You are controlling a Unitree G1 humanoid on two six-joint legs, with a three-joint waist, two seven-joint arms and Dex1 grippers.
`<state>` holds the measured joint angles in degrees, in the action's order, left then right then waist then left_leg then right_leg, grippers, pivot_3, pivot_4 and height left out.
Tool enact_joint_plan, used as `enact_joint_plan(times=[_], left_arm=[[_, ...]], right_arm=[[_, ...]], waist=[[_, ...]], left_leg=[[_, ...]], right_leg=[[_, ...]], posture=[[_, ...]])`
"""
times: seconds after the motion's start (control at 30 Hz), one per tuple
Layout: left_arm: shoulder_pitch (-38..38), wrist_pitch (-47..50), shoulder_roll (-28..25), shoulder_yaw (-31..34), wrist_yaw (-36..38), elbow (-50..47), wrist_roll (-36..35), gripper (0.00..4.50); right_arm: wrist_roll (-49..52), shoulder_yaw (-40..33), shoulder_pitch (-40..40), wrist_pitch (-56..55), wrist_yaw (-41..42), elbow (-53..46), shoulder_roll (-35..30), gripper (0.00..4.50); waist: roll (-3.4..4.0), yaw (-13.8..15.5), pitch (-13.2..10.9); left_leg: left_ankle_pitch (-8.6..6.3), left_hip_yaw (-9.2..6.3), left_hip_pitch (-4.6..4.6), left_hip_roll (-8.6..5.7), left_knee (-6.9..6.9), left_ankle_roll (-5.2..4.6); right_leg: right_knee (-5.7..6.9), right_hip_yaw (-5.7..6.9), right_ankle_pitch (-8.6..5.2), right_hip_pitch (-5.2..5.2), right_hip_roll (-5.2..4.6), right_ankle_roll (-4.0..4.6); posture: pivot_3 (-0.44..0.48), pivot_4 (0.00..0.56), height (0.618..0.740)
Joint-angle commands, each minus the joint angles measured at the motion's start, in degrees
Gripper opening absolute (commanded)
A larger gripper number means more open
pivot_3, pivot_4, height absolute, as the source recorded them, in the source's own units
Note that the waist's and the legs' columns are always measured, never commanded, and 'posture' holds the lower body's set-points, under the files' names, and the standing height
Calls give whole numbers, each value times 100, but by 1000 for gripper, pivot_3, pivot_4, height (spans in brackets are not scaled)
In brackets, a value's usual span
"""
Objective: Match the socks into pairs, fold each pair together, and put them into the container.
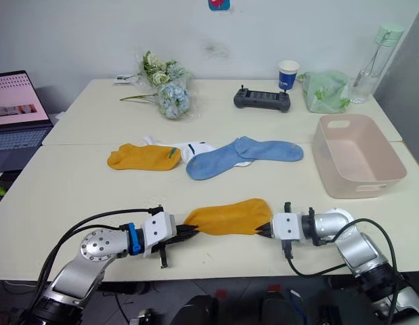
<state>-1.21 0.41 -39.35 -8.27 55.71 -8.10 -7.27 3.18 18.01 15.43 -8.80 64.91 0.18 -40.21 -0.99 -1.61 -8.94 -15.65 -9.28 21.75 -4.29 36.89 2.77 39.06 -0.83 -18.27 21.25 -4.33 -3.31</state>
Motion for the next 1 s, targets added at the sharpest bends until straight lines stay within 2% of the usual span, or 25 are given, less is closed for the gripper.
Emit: enact_joint_plan(times=[0.03, 0.17, 0.23, 0.37, 0.47, 0.53, 0.7, 0.83, 1.0], left_arm=[[130, 56, -216, 318, 235, -375, -417, 39], [333, 693, -599, 630, 616, -1060, -1123, 39], [418, 1525, -827, 875, 692, -1494, -1820, 39], [608, 3325, -1627, 1311, 1019, -2318, -3412, 39], [520, 4510, -2089, 1332, 1045, -2629, -4476, 39], [505, 4617, -2180, 1081, 1140, -2621, -4382, 39], [173, 4749, -1825, 618, 841, -2106, -4000, 39], [-371, 4711, -1531, 307, 686, -1394, -3554, 39], [-1105, 4413, -1326, 78, 787, -565, -2953, 39]], right_arm=[[457, -249, 97, 596, 180, -643, -122, 0], [1096, -339, 52, 1635, 607, -1559, -501, 0], [1652, -461, 9, 2457, 739, -2043, -749, 0], [3067, -781, 58, 4226, 921, -2836, -1248, 0], [4049, -856, 204, 5412, 917, -3109, -1456, 0], [4054, -712, 276, 5626, 788, -3102, -1392, 0], [3563, -437, 374, 5483, 533, -2630, -1070, 0], [2683, -129, 768, 4711, 460, -1557, -692, 0], [2058, 8, 1342, 4082, 594, -632, -347, 0]], waist=[[2, 0, -2], [7, -2, -6], [7, -2, -8], [8, -3, -11], [11, -4, -13], [13, -4, -14], [13, -2, -14], [11, -3, -15], [11, -9, -16]], left_leg=[[0, 0, 1, 1, -1, 0], [-2, -5, 13, 2, -2, -3], [-7, -7, 12, 2, -2, -12], [-15, -9, 14, 3, -2, -26], [-19, -6, 12, 3, -2, -34], [-22, -2, 9, 3, -2, -39], [-23, 3, 12, 3, -1, -41], [-22, 5, 11, 2, 2, -40], [-10, 6, 21, 1, 0, -17]], right_leg=[[0, 0, 0, 2, 0, 0], [-3, -2, 0, 10, -1, 0], [-6, -2, 0, 7, -2, 0], [-7, -3, -1, 6, -3, 0], [-7, -1, -1, 4, -2, 1], [-8, 2, -1, 3, -1, 1], [-8, 2, -1, 6, 1, 1], [-7, 2, -1, 6, 1, 1], [-9, 1, -1, 18, 1, 0]], posture=[[0, 150, 740], [0, 150, 740], [0, 150, 740], [0, 150, 740], [0, 150, 740], [0, 150, 740], [0, 150, 740], [0, 150, 740], [0, 150, 740]])
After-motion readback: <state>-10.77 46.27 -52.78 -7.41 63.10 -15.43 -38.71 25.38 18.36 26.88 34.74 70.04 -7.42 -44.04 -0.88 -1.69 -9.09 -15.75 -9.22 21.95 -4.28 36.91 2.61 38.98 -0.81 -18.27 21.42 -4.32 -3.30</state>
